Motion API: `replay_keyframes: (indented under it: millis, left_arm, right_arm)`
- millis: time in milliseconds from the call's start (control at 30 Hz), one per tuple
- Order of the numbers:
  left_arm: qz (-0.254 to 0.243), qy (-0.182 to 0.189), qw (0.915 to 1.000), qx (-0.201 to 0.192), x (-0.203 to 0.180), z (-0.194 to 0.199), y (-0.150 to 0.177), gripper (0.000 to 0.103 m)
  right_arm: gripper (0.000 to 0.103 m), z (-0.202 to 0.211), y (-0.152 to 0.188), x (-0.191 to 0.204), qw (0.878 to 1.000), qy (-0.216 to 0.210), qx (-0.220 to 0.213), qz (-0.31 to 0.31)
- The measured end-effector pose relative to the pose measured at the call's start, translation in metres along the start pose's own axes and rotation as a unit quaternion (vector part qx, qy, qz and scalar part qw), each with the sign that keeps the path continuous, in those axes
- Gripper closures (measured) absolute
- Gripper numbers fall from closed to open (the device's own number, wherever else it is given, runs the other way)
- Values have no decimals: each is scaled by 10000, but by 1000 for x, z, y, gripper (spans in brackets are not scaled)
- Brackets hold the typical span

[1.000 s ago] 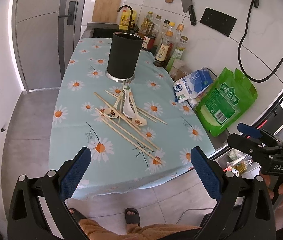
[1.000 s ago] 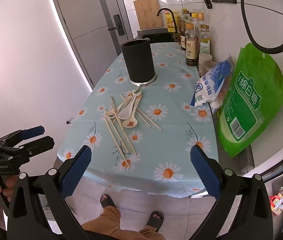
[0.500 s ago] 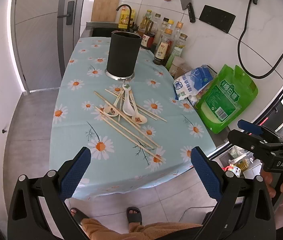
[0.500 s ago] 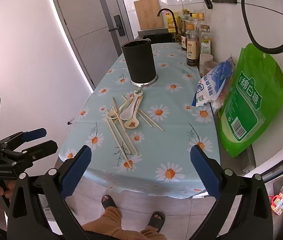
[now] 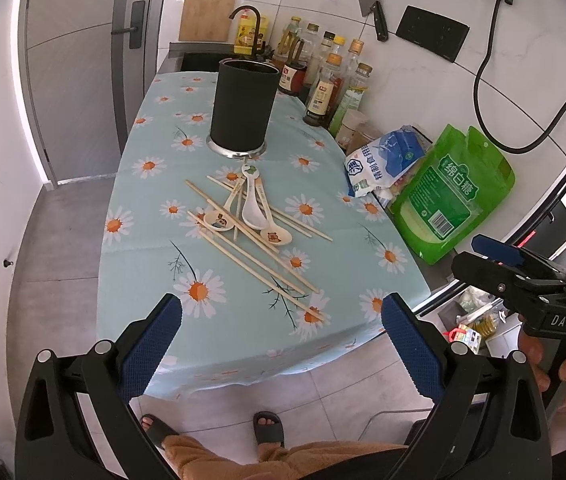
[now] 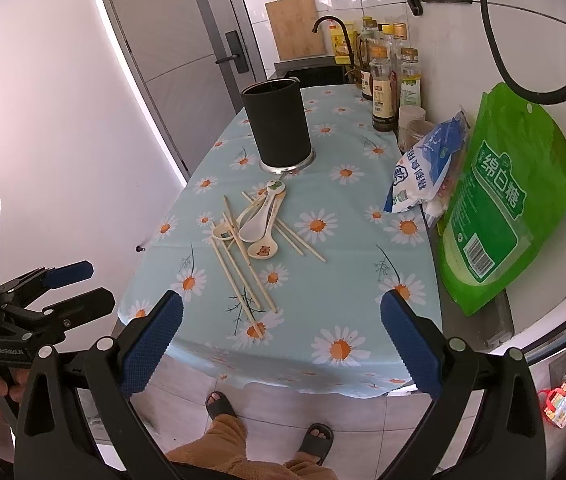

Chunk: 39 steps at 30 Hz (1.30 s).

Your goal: Organize utensils

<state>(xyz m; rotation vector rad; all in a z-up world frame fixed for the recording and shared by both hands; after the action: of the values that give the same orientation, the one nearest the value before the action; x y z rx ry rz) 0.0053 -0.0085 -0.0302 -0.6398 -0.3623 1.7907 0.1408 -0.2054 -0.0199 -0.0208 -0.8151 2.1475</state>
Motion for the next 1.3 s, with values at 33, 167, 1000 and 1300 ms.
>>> replay_keyframes:
  millis: [33, 167, 1000, 1300]
  left_arm:
    - [3, -2, 10000, -7, 0, 0, 0, 7]
    - [-6, -3, 10000, 4, 1, 0, 0, 7]
    - [805, 132, 9963, 274, -8, -25, -14, 7]
    - [1357, 362, 9870, 778, 16, -68, -18, 18]
  right_arm:
    - [5, 0, 0, 0, 10000, -1, 4, 4]
    - [5, 0, -2, 0, 10000, -23, -14, 30]
    - [5, -17, -15, -32, 9959, -857, 277, -14]
    - [5, -40, -37, -22, 9944, -964, 441, 34]
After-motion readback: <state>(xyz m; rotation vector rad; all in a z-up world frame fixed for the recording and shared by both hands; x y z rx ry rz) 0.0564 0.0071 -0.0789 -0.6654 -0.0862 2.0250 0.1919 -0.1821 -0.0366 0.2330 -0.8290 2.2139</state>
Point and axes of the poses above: each gripper's, at about its wrist camera, not at the fingertips, and z roughly against the way its jaws point, x to its left, y to its underside, the point moved 4 cm from there along -z, roughly the way its jaws point, and after that the axes turned 6 degrees about x, right-handed, at the moved point
